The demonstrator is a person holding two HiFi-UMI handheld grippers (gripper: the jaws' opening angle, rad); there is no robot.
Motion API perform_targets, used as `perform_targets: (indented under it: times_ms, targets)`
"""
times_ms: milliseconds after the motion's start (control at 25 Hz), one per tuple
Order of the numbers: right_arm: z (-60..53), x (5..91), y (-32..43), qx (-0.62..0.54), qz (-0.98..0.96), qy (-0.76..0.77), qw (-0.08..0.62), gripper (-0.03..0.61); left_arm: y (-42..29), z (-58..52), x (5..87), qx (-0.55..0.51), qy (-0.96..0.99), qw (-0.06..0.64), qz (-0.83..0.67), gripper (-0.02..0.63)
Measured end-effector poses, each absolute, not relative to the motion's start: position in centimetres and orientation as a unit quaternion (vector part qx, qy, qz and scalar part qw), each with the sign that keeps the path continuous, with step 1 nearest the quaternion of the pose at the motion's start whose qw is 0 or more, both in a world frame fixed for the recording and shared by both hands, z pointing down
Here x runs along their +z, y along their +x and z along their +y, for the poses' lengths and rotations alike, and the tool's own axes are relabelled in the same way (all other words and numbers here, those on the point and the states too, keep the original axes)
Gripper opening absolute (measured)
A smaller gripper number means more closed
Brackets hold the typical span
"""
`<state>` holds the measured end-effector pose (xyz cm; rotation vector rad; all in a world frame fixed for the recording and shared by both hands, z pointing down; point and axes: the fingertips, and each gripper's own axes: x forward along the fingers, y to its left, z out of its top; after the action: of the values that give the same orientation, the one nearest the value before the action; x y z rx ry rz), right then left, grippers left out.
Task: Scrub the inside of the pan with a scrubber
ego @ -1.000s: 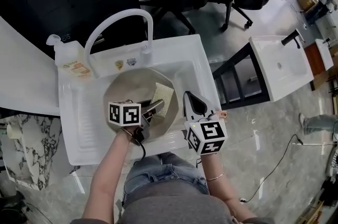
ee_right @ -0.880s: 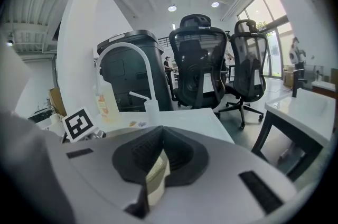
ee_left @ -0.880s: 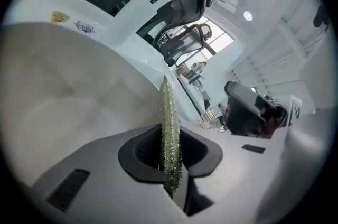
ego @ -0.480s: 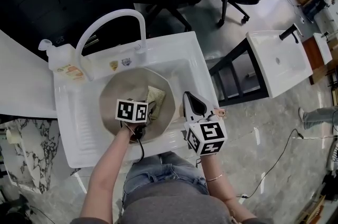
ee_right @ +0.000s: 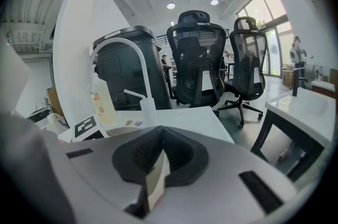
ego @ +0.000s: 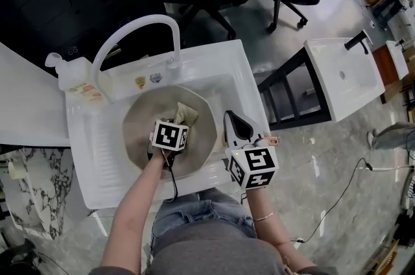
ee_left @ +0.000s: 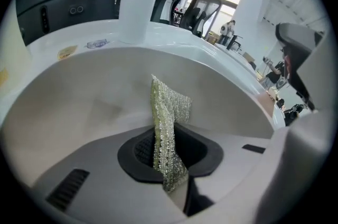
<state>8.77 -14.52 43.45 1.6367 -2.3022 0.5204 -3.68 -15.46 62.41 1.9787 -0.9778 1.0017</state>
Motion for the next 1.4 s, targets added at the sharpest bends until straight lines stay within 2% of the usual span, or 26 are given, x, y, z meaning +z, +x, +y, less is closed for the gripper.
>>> perform_targets:
  times_ms: [160,600,1120,1320,1400]
  targets:
    - [-14.9,43.6,8.4,0.18,-0.796,0.562,0.137,0.011,-5.0,-16.7,62.6,0.405,0.76,0.317,-0.397,0.069]
    - [-14.5,44.2,7.0,0.184,-0.8,0.553,0.145,0.011,-9.3,-18.6,62.2,0.426,0.736,0.288,-0.441,0.069]
    - [-12.5,43.5,6.7,0.176,-0.794,0.563,0.147,0.011,-13.6,-19.2,60.5,0.508,0.684,0.2,-0.484,0.069]
    - [-11.5,43.0,7.0,0.172,-0.792,0.568,0.143,0.011,-14.3,-18.8,57.3,0.481,0.691,0.162,-0.514,0.069]
    - [-11.3,42.8,7.1,0.171,-0.793,0.569,0.139,0.011,-13.6,-18.0,56.5,0.453,0.709,0.188,-0.506,0.067]
